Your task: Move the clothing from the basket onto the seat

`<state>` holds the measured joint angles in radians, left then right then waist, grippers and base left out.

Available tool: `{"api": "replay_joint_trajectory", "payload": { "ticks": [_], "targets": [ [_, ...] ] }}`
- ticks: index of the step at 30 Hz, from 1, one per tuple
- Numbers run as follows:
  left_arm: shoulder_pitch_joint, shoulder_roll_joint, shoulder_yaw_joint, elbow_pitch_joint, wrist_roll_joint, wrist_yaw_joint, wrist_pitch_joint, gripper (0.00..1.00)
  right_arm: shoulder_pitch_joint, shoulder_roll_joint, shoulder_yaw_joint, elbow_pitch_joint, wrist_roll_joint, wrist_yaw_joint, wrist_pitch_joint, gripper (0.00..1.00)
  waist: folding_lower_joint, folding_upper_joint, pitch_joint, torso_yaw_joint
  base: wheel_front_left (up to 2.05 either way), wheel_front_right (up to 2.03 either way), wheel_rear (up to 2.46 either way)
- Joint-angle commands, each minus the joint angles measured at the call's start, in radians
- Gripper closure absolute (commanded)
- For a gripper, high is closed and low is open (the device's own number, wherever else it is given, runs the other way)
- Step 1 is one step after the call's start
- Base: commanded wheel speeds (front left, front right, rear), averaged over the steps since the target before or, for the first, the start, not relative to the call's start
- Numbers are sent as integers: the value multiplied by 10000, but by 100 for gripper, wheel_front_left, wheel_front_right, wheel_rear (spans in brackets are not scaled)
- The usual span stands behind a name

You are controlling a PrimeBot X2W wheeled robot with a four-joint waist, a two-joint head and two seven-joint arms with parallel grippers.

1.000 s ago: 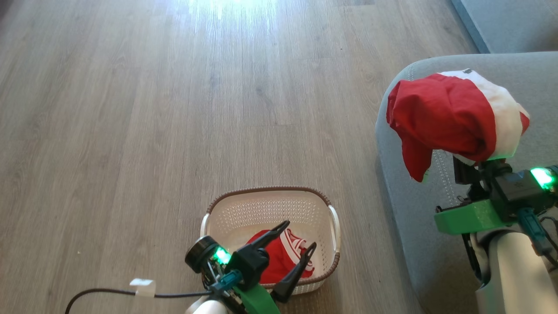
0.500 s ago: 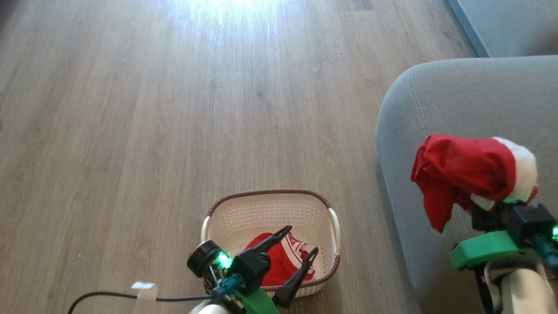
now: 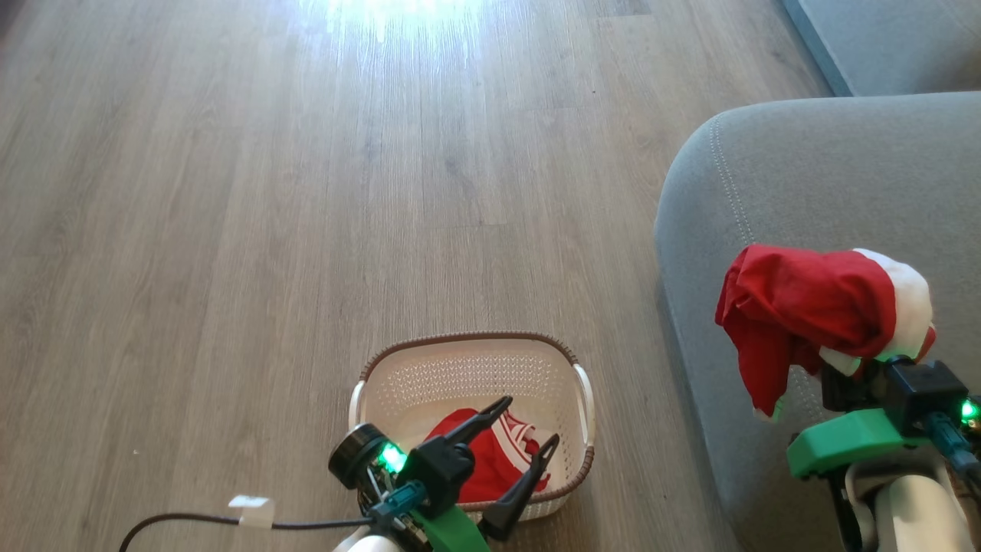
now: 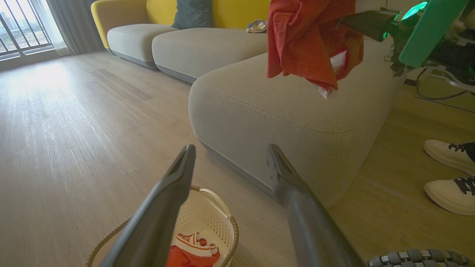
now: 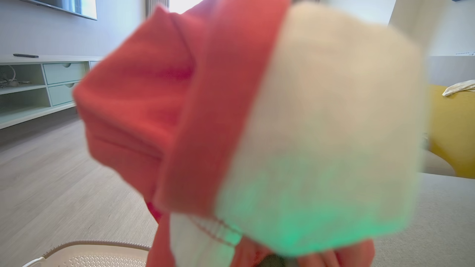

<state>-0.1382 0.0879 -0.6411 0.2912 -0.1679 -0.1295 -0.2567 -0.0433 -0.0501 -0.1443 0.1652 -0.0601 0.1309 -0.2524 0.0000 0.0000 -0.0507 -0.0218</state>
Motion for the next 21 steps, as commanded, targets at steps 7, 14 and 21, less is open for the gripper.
{"api": "replay_joint_trajectory", "payload": {
  "ticks": [7,14,21],
  "targets": [
    [-101,-20,593,-385,-60,-11,-51,0,-574,-2,195,-618,-80,-2,-94,100,0,0,66,-609,0,0,0],
    [-139,-68,621,-565,-29,-11,-51,0,-656,-1,-121,-939,-276,-2,-94,100,0,0,411,-1835,0,0,0],
    [-314,-63,324,-721,26,-11,-51,0,-709,-1,-459,-1128,-270,-2,-94,100,0,0,738,-3091,0,0,0]
  ]
}}
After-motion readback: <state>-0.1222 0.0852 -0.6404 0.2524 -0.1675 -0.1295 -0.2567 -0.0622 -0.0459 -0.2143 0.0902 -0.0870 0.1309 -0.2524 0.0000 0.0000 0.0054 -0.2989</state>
